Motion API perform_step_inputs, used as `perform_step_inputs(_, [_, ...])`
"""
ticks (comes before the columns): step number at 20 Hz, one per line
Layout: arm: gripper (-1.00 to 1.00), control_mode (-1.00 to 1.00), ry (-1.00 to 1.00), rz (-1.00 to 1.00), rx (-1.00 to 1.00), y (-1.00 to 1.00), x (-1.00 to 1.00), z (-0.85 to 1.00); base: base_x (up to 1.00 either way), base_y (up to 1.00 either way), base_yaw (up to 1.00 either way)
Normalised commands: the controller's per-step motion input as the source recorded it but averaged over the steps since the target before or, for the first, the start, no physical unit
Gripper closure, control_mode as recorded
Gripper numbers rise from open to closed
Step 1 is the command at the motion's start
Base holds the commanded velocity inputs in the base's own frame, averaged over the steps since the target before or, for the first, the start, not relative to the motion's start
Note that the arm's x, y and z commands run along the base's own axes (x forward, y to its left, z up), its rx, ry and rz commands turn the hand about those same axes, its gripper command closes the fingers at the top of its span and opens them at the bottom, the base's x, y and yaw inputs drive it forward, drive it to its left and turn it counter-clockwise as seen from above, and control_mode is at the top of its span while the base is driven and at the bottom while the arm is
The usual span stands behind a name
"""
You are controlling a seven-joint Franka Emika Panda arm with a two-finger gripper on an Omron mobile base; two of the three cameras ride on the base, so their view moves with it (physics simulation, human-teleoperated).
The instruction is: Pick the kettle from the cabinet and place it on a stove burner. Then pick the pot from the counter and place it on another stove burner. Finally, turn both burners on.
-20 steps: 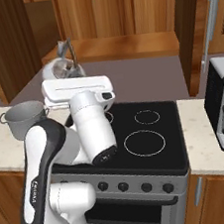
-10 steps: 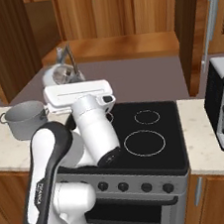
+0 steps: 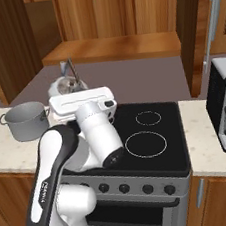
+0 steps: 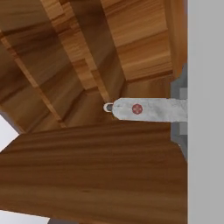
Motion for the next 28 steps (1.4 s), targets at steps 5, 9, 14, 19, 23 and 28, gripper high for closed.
perform_step_inputs(5, [1.00,-1.00,0.05,0.01,-0.05,0.01,0.10,-0.33,0.00,0.00,0.00])
perform_step_inputs(9, [1.00,-1.00,0.04,0.01,-0.05,0.06,0.25,-0.39,0.00,0.00,0.00])
perform_step_inputs(14, [1.00,-1.00,0.03,0.00,-0.07,0.13,0.28,-0.37,0.00,0.00,0.00])
perform_step_inputs(19, [1.00,-1.00,0.00,0.04,-0.01,0.03,0.28,-0.29,0.00,0.00,0.00])
perform_step_inputs(23, [1.00,-1.00,0.00,0.00,0.00,0.11,0.44,-0.18,0.00,0.00,0.00])
perform_step_inputs(28, [1.00,-1.00,0.00,0.00,-0.03,0.16,0.43,-0.11,0.00,0.00,0.00])
